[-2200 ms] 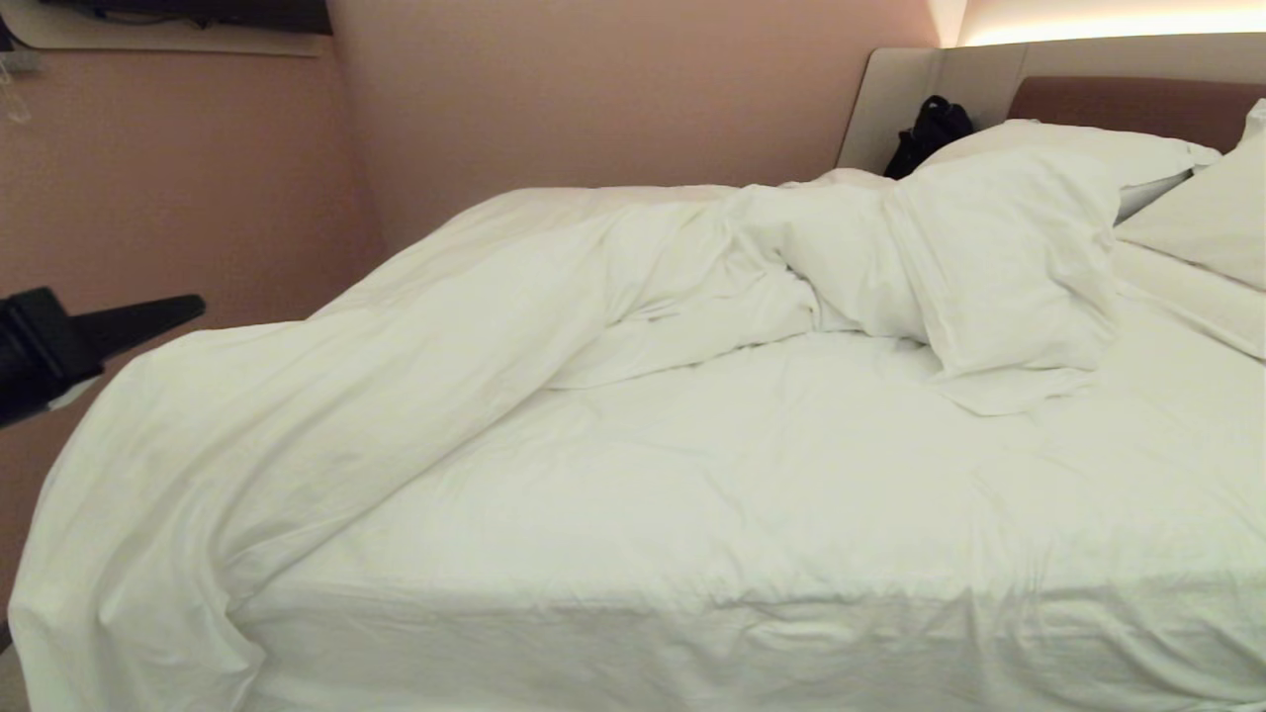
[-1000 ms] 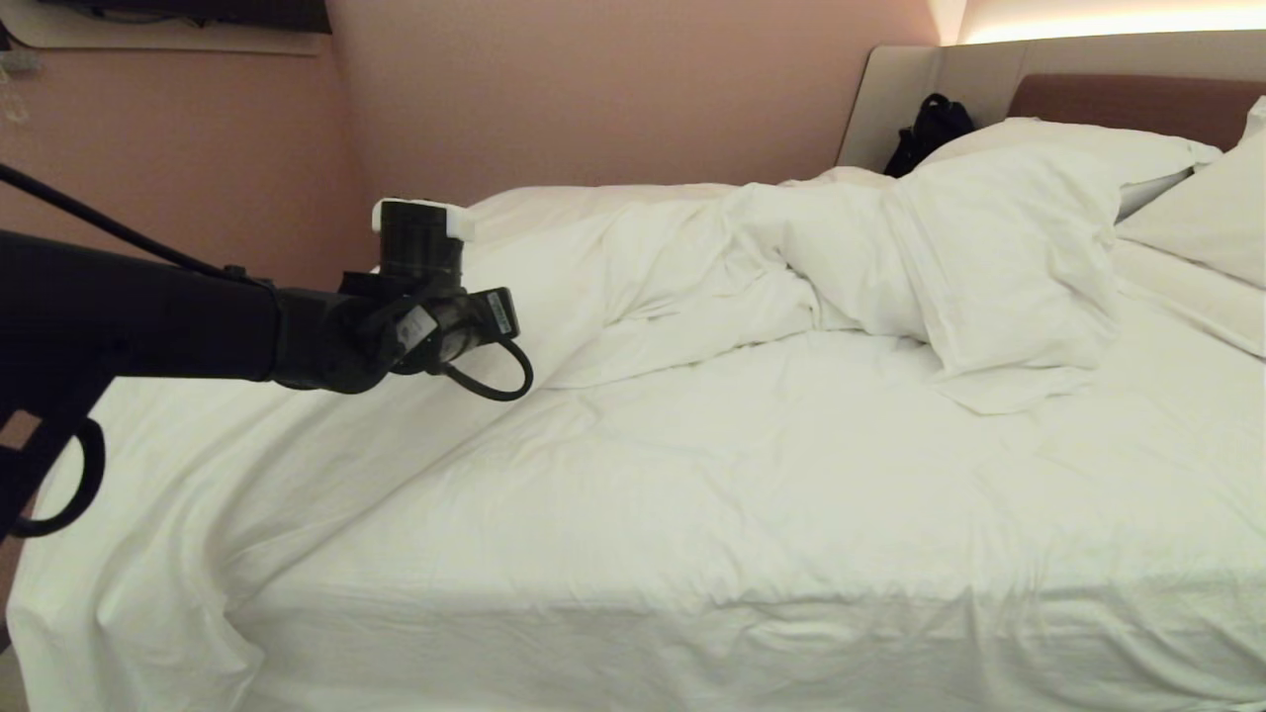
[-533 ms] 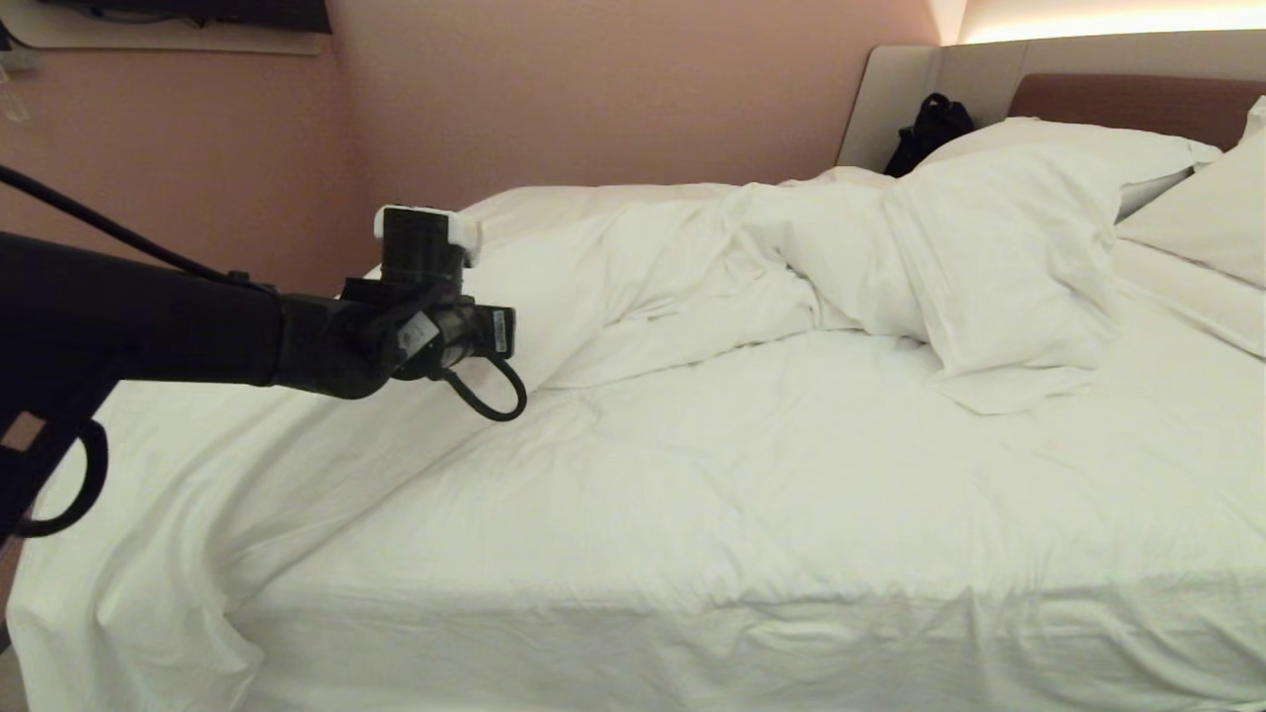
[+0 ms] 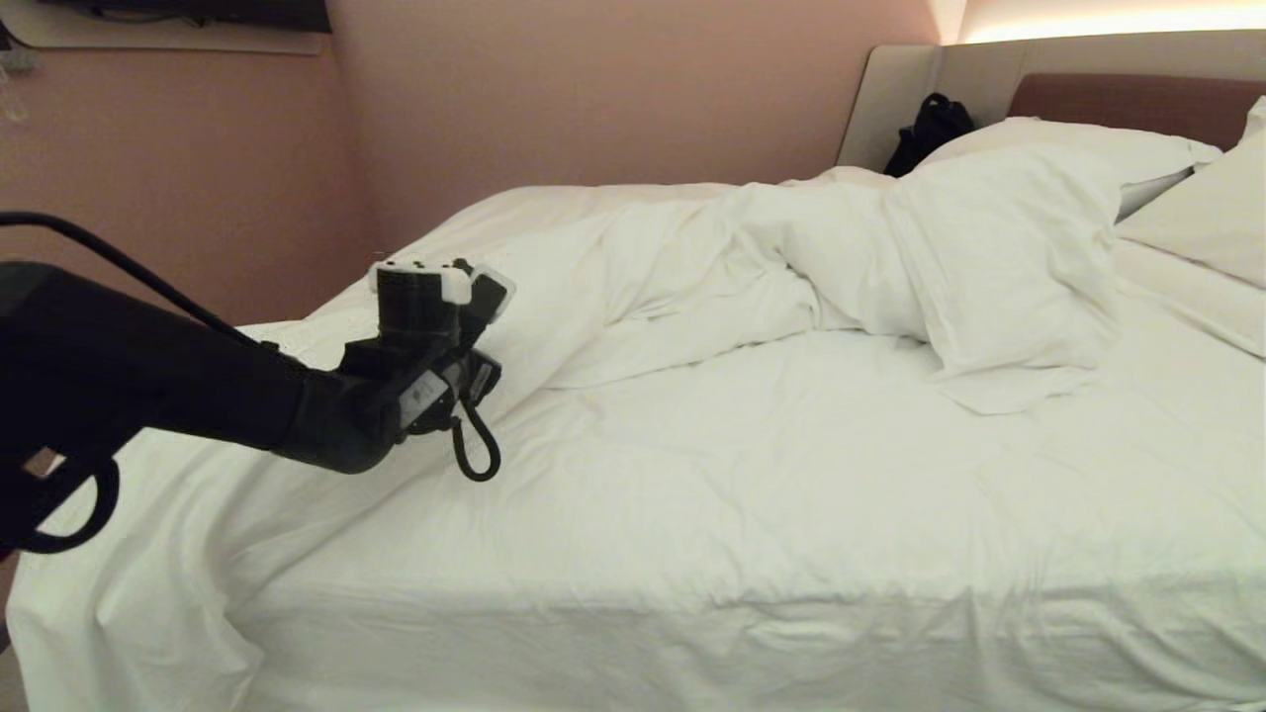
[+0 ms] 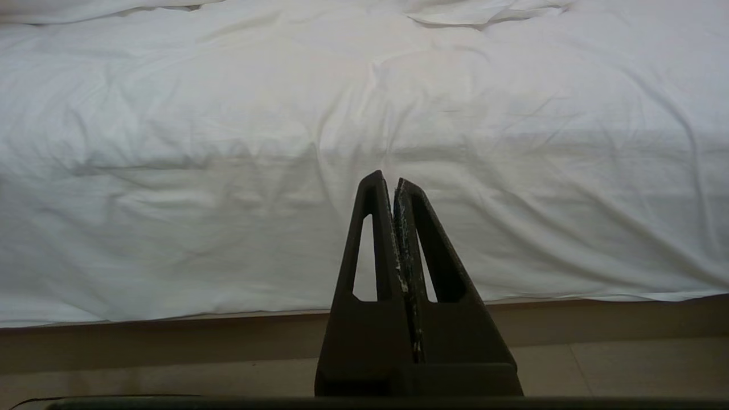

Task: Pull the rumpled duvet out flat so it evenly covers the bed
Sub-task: Flatten the corners of the folded blanket

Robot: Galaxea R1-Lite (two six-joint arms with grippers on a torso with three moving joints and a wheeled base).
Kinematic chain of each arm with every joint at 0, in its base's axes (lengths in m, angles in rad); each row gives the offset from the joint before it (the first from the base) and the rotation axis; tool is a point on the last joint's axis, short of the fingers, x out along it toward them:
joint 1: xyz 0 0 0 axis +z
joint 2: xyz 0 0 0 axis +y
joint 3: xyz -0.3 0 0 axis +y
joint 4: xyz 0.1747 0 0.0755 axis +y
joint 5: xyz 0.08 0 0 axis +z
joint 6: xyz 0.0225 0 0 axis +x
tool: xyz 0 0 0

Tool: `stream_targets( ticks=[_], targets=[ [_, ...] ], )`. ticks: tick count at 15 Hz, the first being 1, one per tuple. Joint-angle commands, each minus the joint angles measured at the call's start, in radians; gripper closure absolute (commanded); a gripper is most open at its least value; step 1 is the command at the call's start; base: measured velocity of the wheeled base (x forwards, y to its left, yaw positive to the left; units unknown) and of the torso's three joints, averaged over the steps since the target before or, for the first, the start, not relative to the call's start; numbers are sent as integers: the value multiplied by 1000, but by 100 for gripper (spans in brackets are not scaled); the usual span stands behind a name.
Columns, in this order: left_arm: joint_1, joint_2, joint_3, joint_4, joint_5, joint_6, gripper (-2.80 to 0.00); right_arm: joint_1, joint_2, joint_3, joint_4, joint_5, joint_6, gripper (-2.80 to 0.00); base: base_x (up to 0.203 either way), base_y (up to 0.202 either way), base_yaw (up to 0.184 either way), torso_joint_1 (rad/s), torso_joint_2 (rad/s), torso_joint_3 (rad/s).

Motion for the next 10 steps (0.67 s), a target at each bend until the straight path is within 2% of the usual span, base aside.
stream_targets(
  ticks=[1,3,5,7,10],
  targets=[
    [-2,41,24,-42,6,38,-280,0,0,0,0,0,0,0,0,0,0,0,0,0],
    [-2,112,-8,-46,9,43,-280,0,0,0,0,0,0,0,0,0,0,0,0,0],
    [-1,169,-61,-47,40,49,-280,0,0,0,0,0,0,0,0,0,0,0,0,0],
    [43,217,-116,-47,55,48,-280,0,0,0,0,0,0,0,0,0,0,0,0,0],
    [55,278,-168,-50,58,43,-280,0,0,0,0,0,0,0,0,0,0,0,0,0]
  ],
)
